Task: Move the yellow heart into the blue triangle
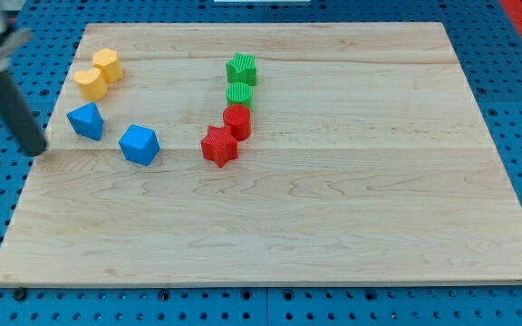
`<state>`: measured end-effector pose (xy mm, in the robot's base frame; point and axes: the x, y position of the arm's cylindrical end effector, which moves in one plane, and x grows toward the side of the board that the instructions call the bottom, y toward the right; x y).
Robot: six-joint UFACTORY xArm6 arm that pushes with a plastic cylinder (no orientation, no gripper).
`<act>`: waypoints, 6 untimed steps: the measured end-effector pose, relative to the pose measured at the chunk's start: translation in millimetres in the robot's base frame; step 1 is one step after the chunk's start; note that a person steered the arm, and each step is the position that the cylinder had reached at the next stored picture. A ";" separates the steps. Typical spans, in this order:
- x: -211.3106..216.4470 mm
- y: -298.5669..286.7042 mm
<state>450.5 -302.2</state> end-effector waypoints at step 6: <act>-117.1 66.9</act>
